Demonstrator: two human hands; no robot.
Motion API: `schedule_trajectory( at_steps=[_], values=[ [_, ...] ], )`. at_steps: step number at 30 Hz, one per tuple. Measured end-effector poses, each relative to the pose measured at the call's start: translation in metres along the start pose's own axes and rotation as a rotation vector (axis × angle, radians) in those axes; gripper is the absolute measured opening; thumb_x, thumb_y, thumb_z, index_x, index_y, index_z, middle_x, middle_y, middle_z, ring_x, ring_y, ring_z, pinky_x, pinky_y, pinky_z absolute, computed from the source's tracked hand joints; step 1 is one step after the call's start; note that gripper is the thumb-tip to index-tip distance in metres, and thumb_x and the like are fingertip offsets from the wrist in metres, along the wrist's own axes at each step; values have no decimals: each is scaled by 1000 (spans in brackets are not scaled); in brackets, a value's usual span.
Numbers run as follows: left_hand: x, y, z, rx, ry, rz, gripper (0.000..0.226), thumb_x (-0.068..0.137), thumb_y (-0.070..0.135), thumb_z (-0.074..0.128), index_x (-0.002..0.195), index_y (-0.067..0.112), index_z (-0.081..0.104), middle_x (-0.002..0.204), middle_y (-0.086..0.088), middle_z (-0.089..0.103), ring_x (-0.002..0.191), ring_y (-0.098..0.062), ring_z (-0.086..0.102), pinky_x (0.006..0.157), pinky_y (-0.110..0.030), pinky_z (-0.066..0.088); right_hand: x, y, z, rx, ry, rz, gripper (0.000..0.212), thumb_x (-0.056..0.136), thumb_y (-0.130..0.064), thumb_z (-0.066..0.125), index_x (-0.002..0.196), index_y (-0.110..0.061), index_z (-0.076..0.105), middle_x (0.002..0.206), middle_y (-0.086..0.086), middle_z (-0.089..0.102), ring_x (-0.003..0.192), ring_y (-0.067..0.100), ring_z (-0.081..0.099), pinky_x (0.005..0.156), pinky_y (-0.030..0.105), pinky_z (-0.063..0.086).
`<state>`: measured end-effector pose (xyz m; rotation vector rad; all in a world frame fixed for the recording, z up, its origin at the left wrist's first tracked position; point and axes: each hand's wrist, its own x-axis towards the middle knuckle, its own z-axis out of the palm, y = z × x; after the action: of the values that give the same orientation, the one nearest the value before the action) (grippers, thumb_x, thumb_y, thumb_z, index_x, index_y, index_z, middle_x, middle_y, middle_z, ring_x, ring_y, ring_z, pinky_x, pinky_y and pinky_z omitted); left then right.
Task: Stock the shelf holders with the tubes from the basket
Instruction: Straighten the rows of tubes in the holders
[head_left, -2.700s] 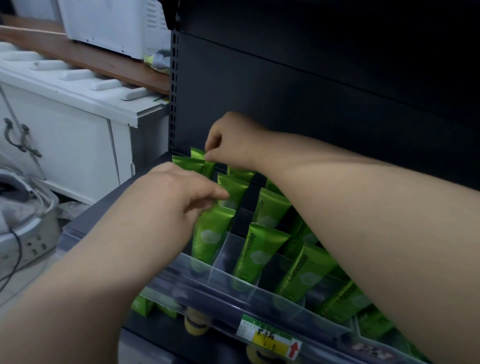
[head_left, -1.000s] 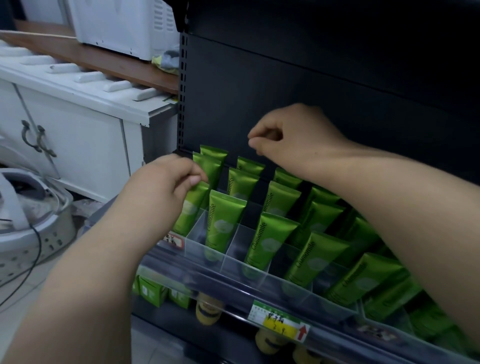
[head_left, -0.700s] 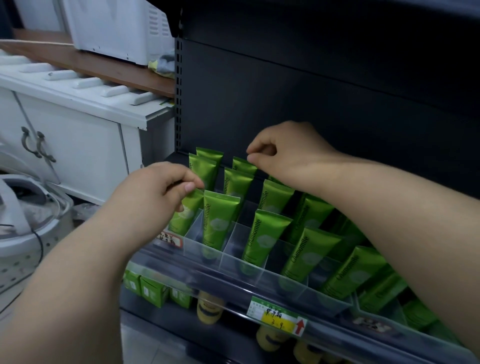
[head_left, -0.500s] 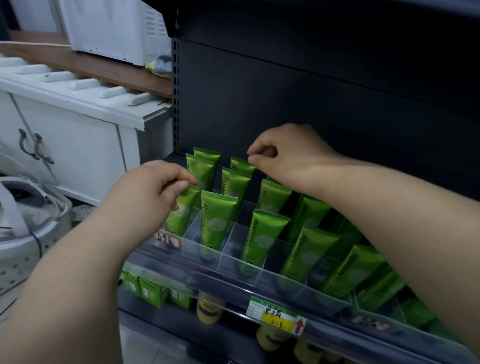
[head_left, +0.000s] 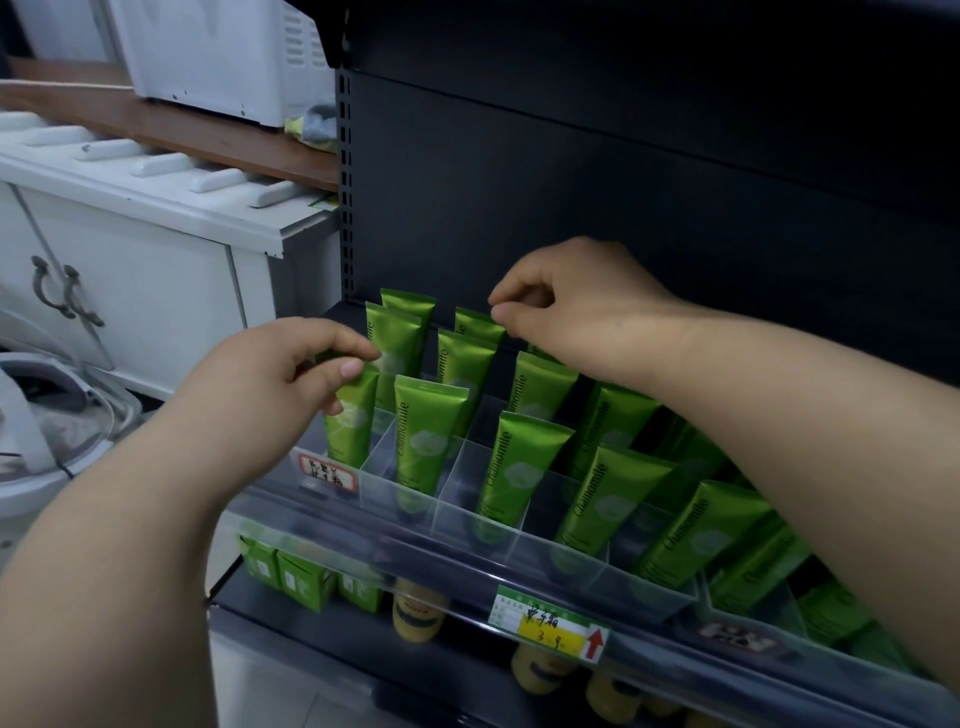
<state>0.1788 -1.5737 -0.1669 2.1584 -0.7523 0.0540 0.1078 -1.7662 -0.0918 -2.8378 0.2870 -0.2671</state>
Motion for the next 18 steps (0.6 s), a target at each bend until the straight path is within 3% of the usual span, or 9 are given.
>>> schedule_trajectory(
  at_steps=[6, 10, 15, 18],
  values=[
    [2, 1, 1, 14, 30, 42, 19, 90, 18, 56, 94, 36, 64, 74, 16, 58, 76, 10, 57, 59, -8, 32, -1, 3, 5, 31, -18, 7, 14, 89, -30, 60, 99, -28, 70, 70, -22, 50, 80, 1, 53, 62, 10, 39],
    [3, 7, 1, 66, 39, 67, 19, 90, 19, 57, 94, 37, 63, 76, 18, 57, 67, 4, 60, 57, -3, 31, -2, 4, 5, 25, -13, 21, 15, 89, -32, 60, 100, -29, 70, 70, -21, 50, 84, 2, 55, 74, 16, 39],
    [1, 29, 2, 180, 43, 163, 25, 88, 24, 56, 111, 30, 66, 89, 8, 58, 71, -8, 60, 63, -19, 36, -15, 9, -2, 10, 4, 17, 17, 90, -31, 59, 105, -29, 68, 84, -17, 56, 87, 3, 55, 77, 15, 40],
    [-4, 49, 5, 227, 82, 237, 30, 89, 24, 56, 118, 25, 64, 95, 5, 57, 80, -13, 53, 75, -22, 33, -33, 19, -10, -9, 45, 0, 20, 90, -31, 58, 109, -30, 66, 89, -16, 57, 87, 3, 55, 75, 13, 41]
  ],
)
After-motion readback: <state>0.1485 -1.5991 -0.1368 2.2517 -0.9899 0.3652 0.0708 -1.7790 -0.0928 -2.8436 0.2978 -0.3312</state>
